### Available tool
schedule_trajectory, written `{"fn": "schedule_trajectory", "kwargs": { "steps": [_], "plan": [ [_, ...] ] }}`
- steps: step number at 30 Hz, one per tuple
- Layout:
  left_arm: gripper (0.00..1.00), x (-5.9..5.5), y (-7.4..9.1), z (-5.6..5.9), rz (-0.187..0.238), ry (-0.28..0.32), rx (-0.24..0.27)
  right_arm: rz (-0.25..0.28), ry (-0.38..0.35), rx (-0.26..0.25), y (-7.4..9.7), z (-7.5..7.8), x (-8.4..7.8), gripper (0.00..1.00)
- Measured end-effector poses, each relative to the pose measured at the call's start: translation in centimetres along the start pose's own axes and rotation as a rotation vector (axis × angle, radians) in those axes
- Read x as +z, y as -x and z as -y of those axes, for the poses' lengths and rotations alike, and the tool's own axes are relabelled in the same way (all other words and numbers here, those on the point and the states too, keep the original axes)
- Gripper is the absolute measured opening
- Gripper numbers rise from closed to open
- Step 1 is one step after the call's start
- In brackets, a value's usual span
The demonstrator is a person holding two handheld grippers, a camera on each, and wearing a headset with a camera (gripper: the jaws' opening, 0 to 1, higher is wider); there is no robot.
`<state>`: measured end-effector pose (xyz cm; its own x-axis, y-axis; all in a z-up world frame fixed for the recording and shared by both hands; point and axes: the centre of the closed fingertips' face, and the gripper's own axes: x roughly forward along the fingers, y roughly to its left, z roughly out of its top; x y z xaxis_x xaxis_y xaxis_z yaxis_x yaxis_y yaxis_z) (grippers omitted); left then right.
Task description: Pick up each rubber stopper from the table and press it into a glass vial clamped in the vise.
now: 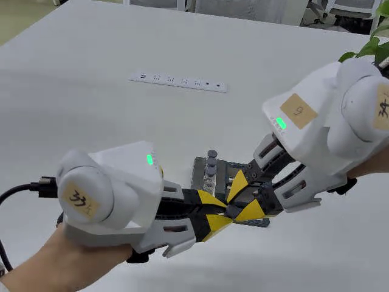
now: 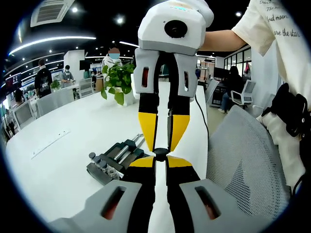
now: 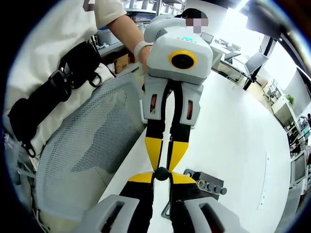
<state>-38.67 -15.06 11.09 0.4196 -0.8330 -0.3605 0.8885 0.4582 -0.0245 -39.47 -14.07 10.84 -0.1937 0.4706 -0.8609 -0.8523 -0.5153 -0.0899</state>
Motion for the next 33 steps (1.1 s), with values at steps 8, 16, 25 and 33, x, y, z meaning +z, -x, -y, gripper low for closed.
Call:
{"fn": "schedule_trajectory", "kwargs": {
  "steps": [8,16,25,33],
  "plan": [
    [0.03,0.0,0.0,0.1,0.001,0.003,0.002,-0.004,0.010,0.002,0.0,-0.2,0.1,0.07],
    [0.04,-0.1,-0.1,0.1,0.011,-0.004,0.006,-0.008,0.016,0.013,-0.1,-0.2,-0.1,0.06],
    [0.20,-1.6,0.1,-1.7,0.008,0.060,0.075,-0.017,0.007,0.009,-0.4,1.0,-0.8,0.06],
    [0.49,-3.9,1.5,-4.9,0.007,0.141,0.204,-0.072,0.022,0.005,-1.1,3.2,-2.8,0.06]
  ]
}}
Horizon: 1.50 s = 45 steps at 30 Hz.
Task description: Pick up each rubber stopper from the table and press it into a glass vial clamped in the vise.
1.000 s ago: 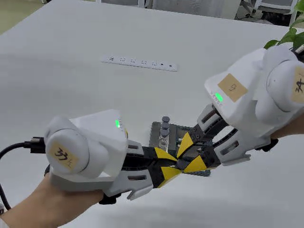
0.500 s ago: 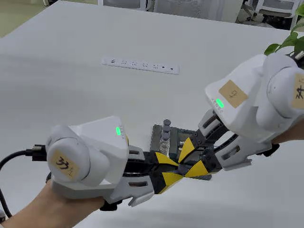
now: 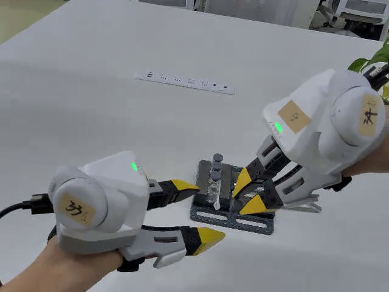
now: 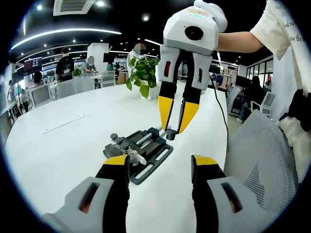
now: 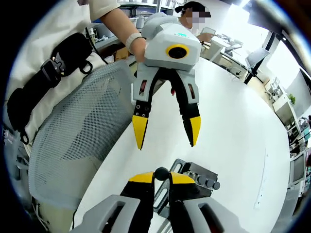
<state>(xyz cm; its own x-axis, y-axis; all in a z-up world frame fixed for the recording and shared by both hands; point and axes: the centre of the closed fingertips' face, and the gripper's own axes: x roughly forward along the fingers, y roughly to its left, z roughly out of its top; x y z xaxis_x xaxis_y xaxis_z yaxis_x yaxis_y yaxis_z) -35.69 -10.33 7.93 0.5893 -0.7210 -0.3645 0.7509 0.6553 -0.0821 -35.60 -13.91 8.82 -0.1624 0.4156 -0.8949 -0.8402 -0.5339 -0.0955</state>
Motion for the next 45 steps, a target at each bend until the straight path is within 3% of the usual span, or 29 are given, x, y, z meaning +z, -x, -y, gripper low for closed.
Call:
{"fn": "schedule_trajectory", "kwargs": {
  "steps": [2,4,7,12,15,18,20,23,25,32,45],
  "plan": [
    [0.55,-0.4,0.4,-1.1,0.000,0.007,0.025,-0.018,0.013,0.004,-0.3,0.6,-0.5,0.05],
    [0.64,-0.4,0.6,-1.5,0.009,0.017,0.047,-0.038,0.031,0.003,-0.6,1.3,-0.9,0.05],
    [0.81,-1.2,0.7,-2.3,-0.017,0.038,0.094,-0.083,0.078,0.007,-1.2,2.7,-1.9,0.05],
    [0.95,-1.8,1.1,-3.2,-0.009,0.069,0.135,-0.108,0.121,0.009,-1.6,4.2,-2.1,0.05],
    [0.99,-1.6,1.3,-3.3,0.002,0.080,0.149,-0.125,0.161,0.023,-2.1,4.5,-2.1,0.05],
    [0.99,-1.6,1.3,-3.1,0.003,0.106,0.142,-0.147,0.213,0.038,-2.9,4.9,-2.4,0.05],
    [0.99,-1.9,1.5,-3.5,-0.007,0.093,0.154,-0.160,0.243,0.054,-3.3,5.0,-2.7,0.05],
    [0.99,-2.0,1.8,-3.9,0.002,0.121,0.164,-0.172,0.285,0.067,-4.0,5.2,-2.9,0.05],
    [0.99,-2.5,1.9,-4.0,-0.018,0.122,0.179,-0.191,0.343,0.077,-4.2,5.3,-3.2,0.05],
    [0.98,-3.6,2.3,-3.5,-0.015,0.149,0.181,-0.197,0.370,0.101,-4.8,5.2,-3.1,0.04],
    [0.98,-3.6,2.7,-4.3,-0.007,0.160,0.196,-0.224,0.387,0.133,-5.3,5.3,-3.3,0.04]
  ]
}}
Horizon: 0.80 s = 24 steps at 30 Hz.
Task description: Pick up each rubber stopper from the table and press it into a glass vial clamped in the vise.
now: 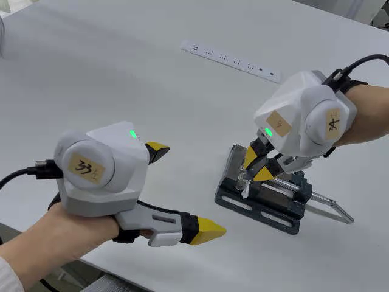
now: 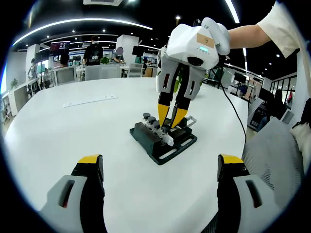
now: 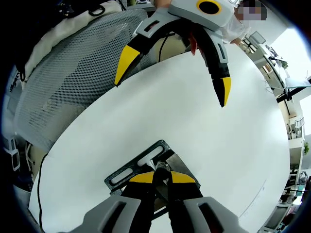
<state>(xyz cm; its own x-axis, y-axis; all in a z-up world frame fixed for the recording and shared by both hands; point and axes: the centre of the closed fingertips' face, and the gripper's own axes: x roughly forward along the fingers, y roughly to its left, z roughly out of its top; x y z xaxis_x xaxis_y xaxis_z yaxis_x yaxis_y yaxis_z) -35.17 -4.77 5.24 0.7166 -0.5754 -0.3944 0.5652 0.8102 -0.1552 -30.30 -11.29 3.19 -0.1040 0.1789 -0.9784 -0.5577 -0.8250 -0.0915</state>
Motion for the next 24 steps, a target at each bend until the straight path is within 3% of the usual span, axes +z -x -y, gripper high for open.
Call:
{"fn": "schedule_trajectory", "kwargs": {
  "steps": [14,24],
  "plan": [
    [0.96,-0.04,-0.04,0.23,0.002,0.006,-0.005,-0.039,-0.025,0.041,-0.29,0.26,-0.02,0.04],
    [0.96,0.08,-0.06,0.27,0.005,0.006,-0.009,-0.042,-0.196,0.055,-0.50,0.67,-0.37,0.03]
  ]
}}
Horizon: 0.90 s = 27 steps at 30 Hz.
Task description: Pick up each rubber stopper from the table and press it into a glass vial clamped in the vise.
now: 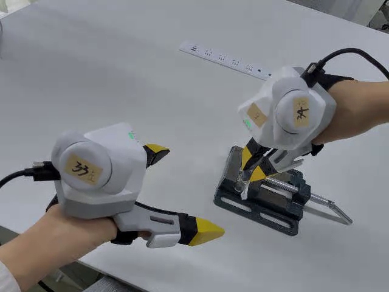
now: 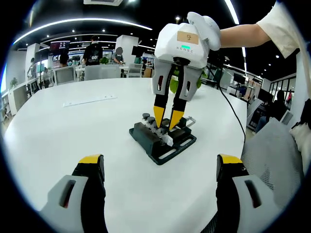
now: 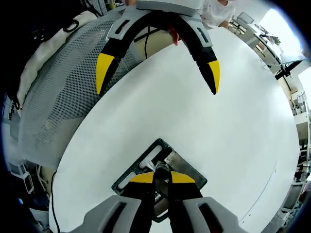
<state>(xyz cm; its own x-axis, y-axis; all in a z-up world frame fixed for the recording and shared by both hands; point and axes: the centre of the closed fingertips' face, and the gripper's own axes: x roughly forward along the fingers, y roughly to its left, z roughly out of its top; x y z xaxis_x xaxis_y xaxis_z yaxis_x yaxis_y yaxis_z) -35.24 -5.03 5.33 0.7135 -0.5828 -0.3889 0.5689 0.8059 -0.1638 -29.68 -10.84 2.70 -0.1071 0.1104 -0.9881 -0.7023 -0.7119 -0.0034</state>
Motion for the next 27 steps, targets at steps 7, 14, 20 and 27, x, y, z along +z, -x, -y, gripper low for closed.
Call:
{"fn": "schedule_trajectory", "kwargs": {
  "steps": [7,14,20,27],
  "plan": [
    [0.95,0.10,-0.04,0.06,0.003,0.001,-0.005,0.021,-0.143,0.006,-0.10,0.25,-0.12,0.03],
    [0.95,0.29,-0.13,-0.05,0.008,0.000,-0.007,0.006,-0.254,0.002,-0.24,0.20,-0.04,0.03],
    [0.95,0.47,-0.18,-0.12,0.012,-0.001,-0.008,0.015,-0.292,-0.015,-0.24,0.00,-0.02,0.03],
    [0.95,0.42,-0.17,-0.02,0.007,-0.005,-0.012,0.011,-0.145,-0.018,-0.23,-0.03,-0.07,0.05]
  ]
}}
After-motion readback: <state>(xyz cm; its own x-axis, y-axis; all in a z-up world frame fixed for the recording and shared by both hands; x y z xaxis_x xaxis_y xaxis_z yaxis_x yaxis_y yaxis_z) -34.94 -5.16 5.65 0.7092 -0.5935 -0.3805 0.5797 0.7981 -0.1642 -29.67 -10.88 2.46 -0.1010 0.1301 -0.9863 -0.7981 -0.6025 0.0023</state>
